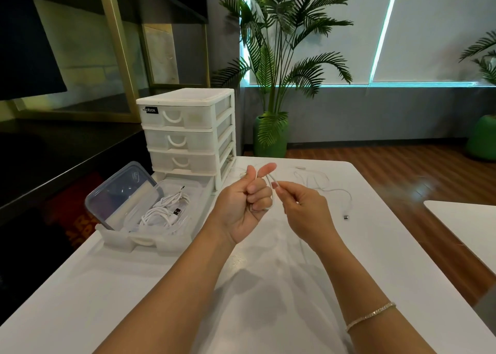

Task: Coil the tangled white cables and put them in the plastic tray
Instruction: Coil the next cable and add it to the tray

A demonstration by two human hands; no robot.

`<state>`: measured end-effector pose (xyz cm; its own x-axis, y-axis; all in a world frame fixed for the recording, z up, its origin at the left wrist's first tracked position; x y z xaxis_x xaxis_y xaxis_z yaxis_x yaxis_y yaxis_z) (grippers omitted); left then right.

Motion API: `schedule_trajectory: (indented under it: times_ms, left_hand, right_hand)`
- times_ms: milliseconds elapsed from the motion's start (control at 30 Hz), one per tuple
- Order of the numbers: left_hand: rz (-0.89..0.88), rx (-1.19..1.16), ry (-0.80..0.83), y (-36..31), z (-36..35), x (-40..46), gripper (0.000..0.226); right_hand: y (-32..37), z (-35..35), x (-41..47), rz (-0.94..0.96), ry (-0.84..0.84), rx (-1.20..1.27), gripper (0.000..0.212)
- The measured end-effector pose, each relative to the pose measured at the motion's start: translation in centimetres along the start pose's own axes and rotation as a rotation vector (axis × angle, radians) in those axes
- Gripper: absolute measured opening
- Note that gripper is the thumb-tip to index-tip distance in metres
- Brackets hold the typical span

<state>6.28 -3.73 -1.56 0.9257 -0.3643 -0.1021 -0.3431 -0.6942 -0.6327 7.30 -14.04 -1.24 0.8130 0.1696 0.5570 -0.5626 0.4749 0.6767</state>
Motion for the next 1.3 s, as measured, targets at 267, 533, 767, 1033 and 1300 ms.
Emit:
schedule_trajectory:
  times_ms: [267, 533, 767, 1033, 1300]
  left_hand:
    - [-0.111, 0.126, -0.132, -0.9, 1.5, 0.4, 0.044]
    - [-0.183, 0.518, -0.434, -1.6, 2.1, -0.1, 0.019]
    - [-0.15, 0.889, -0.449, -1.3, 2.1, 0.3, 0.034]
    - [-0.007, 1.065, -0.221, 0.3, 1.2, 0.2, 0.034]
    - [0.012, 0.951, -0.129, 0.5, 1.0, 0.1, 0.039]
  right_hand:
    - [0.4, -1.5, -0.6, 0.029, 0.267, -0.175, 0.029]
    - [1.5, -1.0, -0.6, 0.063, 0.278, -0.195, 0.02]
    - [2.1, 0.4, -0.4, 0.112, 0.151, -0.122, 0.012]
    - [1.3, 1.3, 0.0, 0.053, 0.045, -0.045, 0.01]
    - [0.7, 1.7, 0.2, 0.009, -0.058, -0.014, 0.007]
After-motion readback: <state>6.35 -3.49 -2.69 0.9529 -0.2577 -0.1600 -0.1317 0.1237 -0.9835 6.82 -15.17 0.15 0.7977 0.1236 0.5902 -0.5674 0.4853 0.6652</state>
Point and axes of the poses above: each hand's wrist, its own x-axis towards the middle knuckle, its own z-axis out of the back of the hand, y = z × x, the point moved 6 cm from there along x, towards the middle knuckle, and after that the axes turned 12 degrees about z, right-handed, at the moved point
